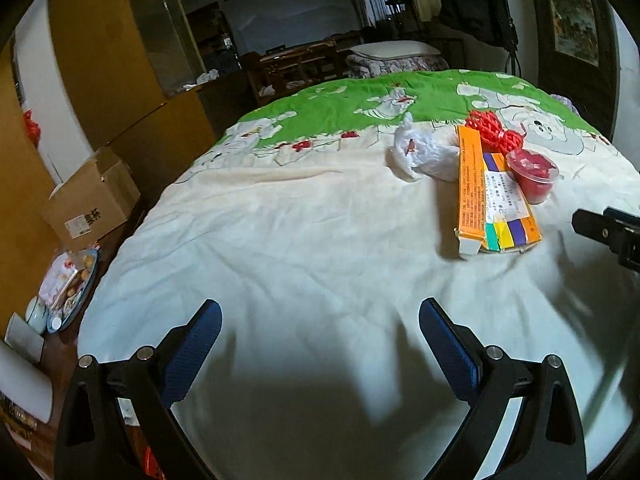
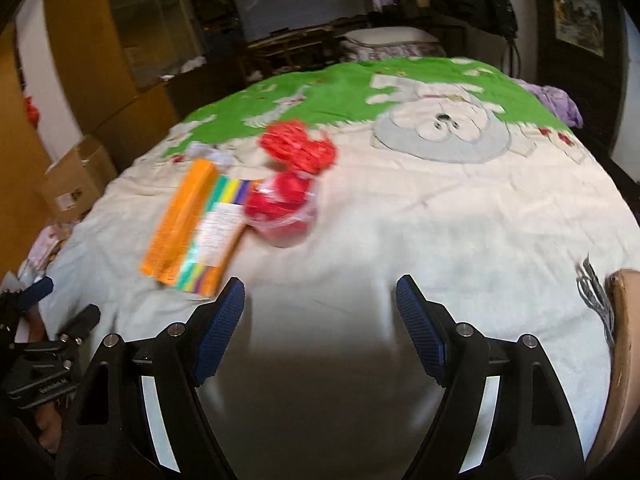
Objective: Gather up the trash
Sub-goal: 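Return both tools over the bed toward the remaining trash, then move the left tool toward the orange-and-rainbow box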
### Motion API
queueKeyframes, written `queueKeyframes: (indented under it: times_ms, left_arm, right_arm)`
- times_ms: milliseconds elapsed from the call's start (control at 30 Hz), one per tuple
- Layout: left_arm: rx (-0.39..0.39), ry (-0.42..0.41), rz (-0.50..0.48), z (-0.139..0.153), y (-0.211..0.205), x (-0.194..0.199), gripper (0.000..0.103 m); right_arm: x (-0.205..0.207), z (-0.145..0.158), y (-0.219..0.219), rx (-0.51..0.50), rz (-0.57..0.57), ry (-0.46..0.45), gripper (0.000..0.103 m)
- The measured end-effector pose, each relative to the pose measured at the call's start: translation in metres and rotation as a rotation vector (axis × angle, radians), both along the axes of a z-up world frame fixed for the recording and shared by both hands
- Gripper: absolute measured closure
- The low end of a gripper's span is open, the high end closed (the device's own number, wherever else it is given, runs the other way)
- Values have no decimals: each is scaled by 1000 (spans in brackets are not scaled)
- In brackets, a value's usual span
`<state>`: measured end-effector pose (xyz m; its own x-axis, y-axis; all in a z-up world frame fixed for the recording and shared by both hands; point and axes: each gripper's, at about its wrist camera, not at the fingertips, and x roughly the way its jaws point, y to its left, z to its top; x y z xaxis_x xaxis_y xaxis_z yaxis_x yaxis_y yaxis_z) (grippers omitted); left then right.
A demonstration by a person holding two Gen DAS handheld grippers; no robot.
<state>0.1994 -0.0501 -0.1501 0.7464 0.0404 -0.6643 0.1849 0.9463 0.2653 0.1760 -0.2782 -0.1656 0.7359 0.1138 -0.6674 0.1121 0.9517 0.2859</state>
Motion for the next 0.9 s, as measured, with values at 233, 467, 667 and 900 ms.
queueKeyframes:
  times_ms: [233,467,667,900]
  left_arm:
    - [1,5,-18,-12,-15,17,6]
    - [-12,25,-28,-20,-19,21,6]
    - [-13,15,-39,-19,-20,17,6]
    - [-23,4,-61,-13,-27,12,6]
  right_arm:
    - [5,-3,2,19,17,16,18]
    - [5,-4,0,45,37,19,13]
    - [6,-5,-1,54,40,18,12]
    - [6,-4,-1,58,40,16,12]
